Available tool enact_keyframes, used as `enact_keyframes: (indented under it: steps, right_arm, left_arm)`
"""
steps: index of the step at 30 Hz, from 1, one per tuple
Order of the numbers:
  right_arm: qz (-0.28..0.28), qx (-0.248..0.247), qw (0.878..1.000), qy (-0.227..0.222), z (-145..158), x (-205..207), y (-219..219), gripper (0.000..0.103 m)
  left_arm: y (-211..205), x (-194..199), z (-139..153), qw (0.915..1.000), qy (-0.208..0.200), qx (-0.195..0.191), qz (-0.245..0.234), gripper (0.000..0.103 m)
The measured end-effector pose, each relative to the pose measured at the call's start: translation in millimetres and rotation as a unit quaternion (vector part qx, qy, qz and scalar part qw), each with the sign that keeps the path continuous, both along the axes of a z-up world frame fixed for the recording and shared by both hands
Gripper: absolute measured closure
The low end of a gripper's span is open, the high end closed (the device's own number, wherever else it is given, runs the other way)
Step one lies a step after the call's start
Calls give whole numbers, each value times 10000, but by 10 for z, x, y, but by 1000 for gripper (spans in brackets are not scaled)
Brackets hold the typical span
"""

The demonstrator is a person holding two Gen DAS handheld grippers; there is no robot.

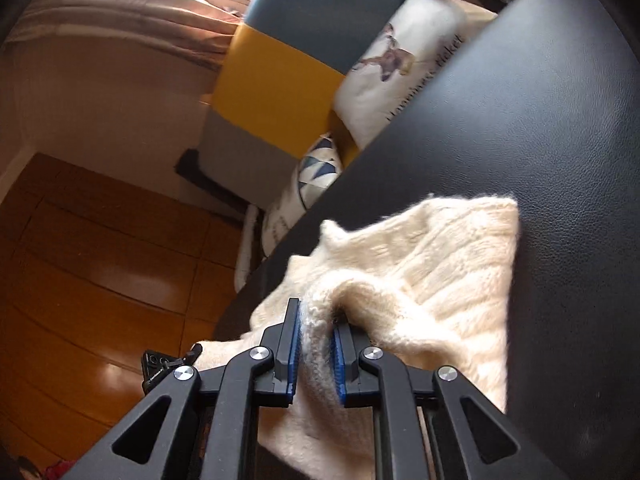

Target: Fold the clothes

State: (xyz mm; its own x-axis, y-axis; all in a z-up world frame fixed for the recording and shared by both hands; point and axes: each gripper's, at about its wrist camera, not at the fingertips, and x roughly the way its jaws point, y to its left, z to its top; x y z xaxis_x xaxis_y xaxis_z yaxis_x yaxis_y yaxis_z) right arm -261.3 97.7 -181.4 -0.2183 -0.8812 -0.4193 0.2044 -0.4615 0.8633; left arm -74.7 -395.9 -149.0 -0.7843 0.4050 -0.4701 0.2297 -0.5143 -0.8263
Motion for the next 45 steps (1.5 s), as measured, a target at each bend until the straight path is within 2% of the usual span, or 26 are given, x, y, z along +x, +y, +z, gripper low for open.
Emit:
enact_keyframes:
  steps: [3,5,6,7,9,10,11,12,13,15,16,18,21,24,27,30,33,35,38,40,41,42,43,44,45]
  right_arm:
    - [32,-8,9999,-129,-26,-19,33,90]
    - [143,-209,9992,-294,-29,-19,59,89]
    - [182,-356,9983,-421,-41,-28,74,85]
    - [174,-632,9956,-666,-80,-62,93,73]
    - [120,-1238,9850,-1193,-178,-142,126,66]
    - [37,-1519,9773,-1473,-236,-175,152,60]
    - [-95,-1801,9678,-1756,-306,-207,182,56]
    - [-269,-2049,9580,-1989,-374,-239,218,47]
    - [-598,-2183,9513,-2094,-444,-264,274,40]
    - [-1258,-2288,9376,-2298,-603,-291,369,35]
    - [-1353,-2332,9340,-2347,-661,-303,379,34]
    - [-1341,-2175,9385,-2324,-679,-311,361,34]
    - [-1014,-1827,9567,-2028,-543,-312,316,34]
    - [-607,-1135,9810,-1454,-305,-255,269,34]
    - [-186,-329,9958,-839,-87,-121,189,33]
    - [-86,43,9983,-577,-93,8,178,33]
    - [13,415,9986,-314,-98,137,167,33]
    - [79,662,9977,-138,-102,223,159,33]
    - [178,1032,9944,127,-108,353,148,33]
    - [244,1277,9911,303,-112,439,140,33]
    - [277,1399,9890,391,-114,482,136,33]
    - [310,1521,9867,478,-116,525,132,33]
    - [339,1610,9849,543,-119,555,126,33]
    - [359,1610,9848,542,-125,551,114,33]
    - [387,1621,9846,537,-129,551,107,33]
  left_arm:
    - [-55,-31,-87,10000,-63,48,19,92]
    - [-70,-18,-74,9999,20,133,-45,92]
    - [-75,-22,-67,9998,46,181,-91,92]
    - [-81,-25,-61,9996,71,232,-136,92]
    - [-160,-71,-177,9952,-28,978,81,87]
    - [-199,-93,-236,9906,-77,1349,189,83]
    - [-238,-116,-294,9846,-126,1718,297,71]
    - [-278,-139,-353,9770,-175,2086,406,58]
    - [-336,-142,-470,9634,-244,2574,701,55]
    - [-408,-150,-593,9468,-267,3019,1085,55]
    - [-427,-153,-620,9440,-290,3048,1234,55]
    - [-455,-157,-658,9420,-362,3028,1400,55]
    - [-504,-112,-653,9476,-469,2815,1438,55]
    - [-545,31,-590,9582,-483,2388,1499,52]
    - [-580,224,-487,9747,-633,1623,1402,51]
    - [-490,303,-399,9893,-808,781,930,51]
    - [-343,390,-342,9952,-879,89,427,51]
    - [-246,428,-367,9955,-936,-84,123,51]
    - [-154,456,-440,9929,-1150,-313,-8,51]
    - [-74,468,-439,9926,-1135,-410,-161,53]
    - [-28,474,-422,9922,-1111,-520,-239,64]
    - [18,481,-404,9916,-1087,-629,-316,79]
    - [41,500,-376,9914,-1059,-697,-319,84]
    - [51,546,-349,9924,-982,-671,-328,96]
    - [66,601,-297,9925,-918,-744,-311,96]
